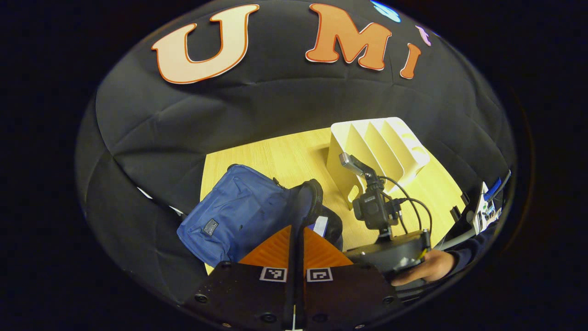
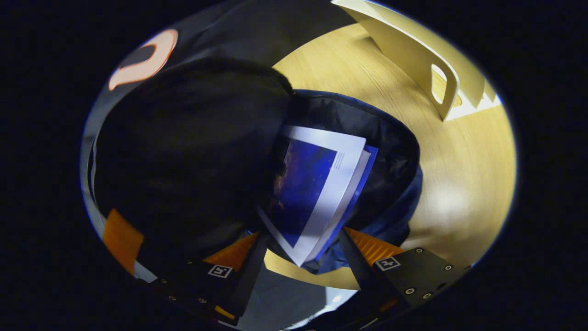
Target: Open the schoolbag, grab two books from the bookshelf and put them into the schoolbag.
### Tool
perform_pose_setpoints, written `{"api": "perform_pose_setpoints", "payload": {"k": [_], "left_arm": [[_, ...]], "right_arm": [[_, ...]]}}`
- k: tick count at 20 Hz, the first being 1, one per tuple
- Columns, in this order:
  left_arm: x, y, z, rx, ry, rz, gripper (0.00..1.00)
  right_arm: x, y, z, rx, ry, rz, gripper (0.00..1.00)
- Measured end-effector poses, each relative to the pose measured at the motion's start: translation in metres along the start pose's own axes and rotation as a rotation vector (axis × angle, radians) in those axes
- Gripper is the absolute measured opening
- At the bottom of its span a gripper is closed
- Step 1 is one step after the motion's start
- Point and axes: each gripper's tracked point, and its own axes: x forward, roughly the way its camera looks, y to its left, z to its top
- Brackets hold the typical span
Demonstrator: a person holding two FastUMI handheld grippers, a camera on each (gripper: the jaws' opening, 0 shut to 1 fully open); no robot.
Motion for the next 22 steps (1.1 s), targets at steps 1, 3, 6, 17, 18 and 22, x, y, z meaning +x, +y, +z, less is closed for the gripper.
{"api": "perform_pose_setpoints", "payload": {"k": [1, 3, 6, 17, 18, 22], "left_arm": [[0.0, 0.0, 0.002, -0.004, -0.01, 0.005, 0.02], [0.001, -0.001, -0.001, -0.011, -0.011, 0.011, 0.01], [0.005, -0.004, -0.004, -0.025, -0.014, 0.026, 0.02], [0.008, -0.072, -0.018, -0.037, -0.056, 0.045, 0.5], [0.009, -0.08, -0.013, -0.058, -0.074, 0.036, 0.51], [0.009, -0.104, 0.021, -0.099, -0.181, 0.053, 0.85]], "right_arm": [[-0.003, -0.001, -0.004, -0.018, 0.011, -0.005, 0.96], [-0.018, -0.003, 0.0, -0.086, -0.011, -0.005, 0.97], [-0.051, -0.01, 0.021, -0.196, -0.097, -0.032, 0.97], [-0.216, -0.051, 0.121, -0.429, -0.582, -0.182, 0.97], [-0.233, -0.055, 0.131, -0.435, -0.635, -0.199, 0.97], [-0.295, -0.07, 0.155, -0.464, -0.821, -0.264, 0.97]]}}
